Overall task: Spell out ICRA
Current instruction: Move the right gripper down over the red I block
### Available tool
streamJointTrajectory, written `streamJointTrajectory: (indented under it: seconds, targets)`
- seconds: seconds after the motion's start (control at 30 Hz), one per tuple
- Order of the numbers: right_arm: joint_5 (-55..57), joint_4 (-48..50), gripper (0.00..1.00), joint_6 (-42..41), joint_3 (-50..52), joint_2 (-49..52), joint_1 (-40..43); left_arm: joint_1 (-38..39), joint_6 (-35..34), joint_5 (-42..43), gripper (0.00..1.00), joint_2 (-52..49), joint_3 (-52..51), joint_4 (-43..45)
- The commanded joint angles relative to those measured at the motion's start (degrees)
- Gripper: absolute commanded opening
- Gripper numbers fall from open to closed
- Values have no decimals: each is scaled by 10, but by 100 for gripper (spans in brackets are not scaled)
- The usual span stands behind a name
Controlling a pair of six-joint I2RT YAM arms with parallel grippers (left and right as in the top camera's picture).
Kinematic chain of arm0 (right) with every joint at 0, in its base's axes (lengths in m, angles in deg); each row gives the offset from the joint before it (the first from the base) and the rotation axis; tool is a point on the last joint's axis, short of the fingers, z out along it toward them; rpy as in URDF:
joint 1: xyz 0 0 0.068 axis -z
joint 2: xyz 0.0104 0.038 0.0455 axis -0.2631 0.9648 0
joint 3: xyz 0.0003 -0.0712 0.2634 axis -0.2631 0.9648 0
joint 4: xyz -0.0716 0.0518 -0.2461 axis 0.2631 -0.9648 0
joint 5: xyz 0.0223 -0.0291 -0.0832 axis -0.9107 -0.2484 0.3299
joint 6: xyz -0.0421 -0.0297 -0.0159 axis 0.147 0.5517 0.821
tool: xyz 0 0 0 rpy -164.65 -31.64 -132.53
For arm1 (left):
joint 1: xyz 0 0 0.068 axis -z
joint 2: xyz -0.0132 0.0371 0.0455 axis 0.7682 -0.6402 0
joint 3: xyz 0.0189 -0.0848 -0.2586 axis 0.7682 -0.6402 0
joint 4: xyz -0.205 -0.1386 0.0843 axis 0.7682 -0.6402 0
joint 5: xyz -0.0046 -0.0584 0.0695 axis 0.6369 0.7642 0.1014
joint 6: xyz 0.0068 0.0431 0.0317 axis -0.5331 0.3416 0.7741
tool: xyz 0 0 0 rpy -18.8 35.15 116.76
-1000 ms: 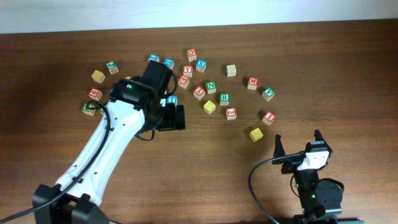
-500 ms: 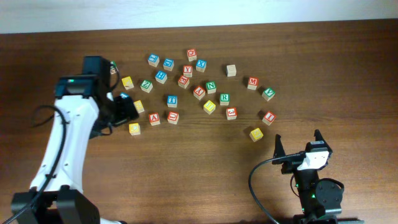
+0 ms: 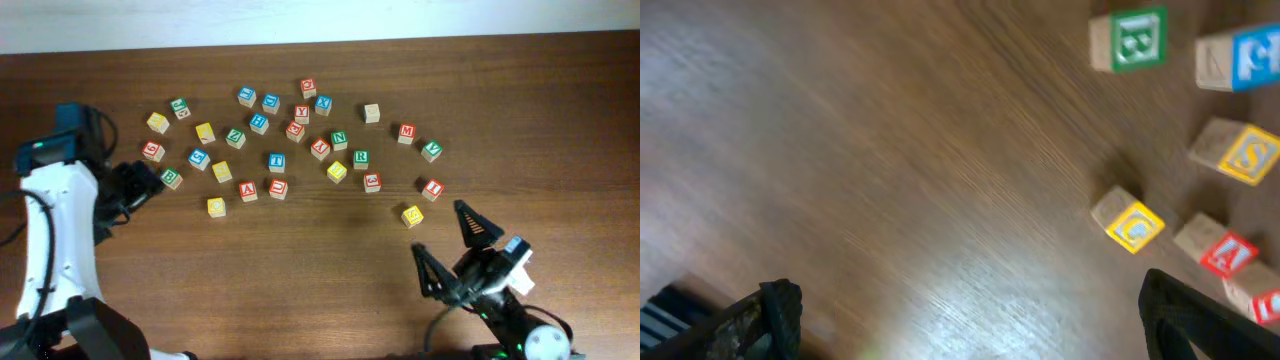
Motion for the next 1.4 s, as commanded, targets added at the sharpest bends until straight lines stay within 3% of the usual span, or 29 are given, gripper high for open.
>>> streamJointTrajectory:
  seconds: [0.0,0.07,0.13,0.2,0.3,0.4,0.5,0.57,0.63,0.87,1.03,1.07,1.13,1.17,1.37]
  targets:
    - [-24,52,98,-83,-23,-2,-2,-11,-18,5,99,14,-2,1]
    - [2,9,98,-67,-97,17,-2,-11,-18,5,99,14,-2,1]
    - [11,-89,98,8,-199,64,-2,-11,-18,5,99,14,-2,1]
    - [71,-313,98,108,-362,177,-2,-11,-18,5,99,14,-2,1]
    - [177,-683,98,155,-626,432,-2,-11,-18,5,99,14,-2,1]
    - [47,-794,98,155,-735,583,-2,-11,-18,5,99,14,-2,1]
    - [24,-757,98,122,-750,686,-2,-11,-18,5,99,14,-2,1]
    - [153,-770,98,25,-750,756,-2,-11,-18,5,99,14,-2,1]
    - [239,-797,98,-20,-750,840,-2,-11,-18,5,99,14,-2,1]
    - [260,-777,99,-61,-750,1061,-2,-11,-18,5,99,14,-2,1]
    - [298,-760,96,-94,-749,1097,-3,-11,-18,5,99,14,-2,1]
    - [307,-755,94,-94,-749,1097,-3,-11,-18,5,99,14,-2,1]
    - [311,-751,79,-94,-749,1098,-2,-11,-18,5,99,14,-2,1]
    - [311,-753,77,-94,-749,1098,-3,-11,-18,5,99,14,-2,1]
    - [312,-740,77,-94,-748,1104,-24,-11,-18,5,99,14,-2,1]
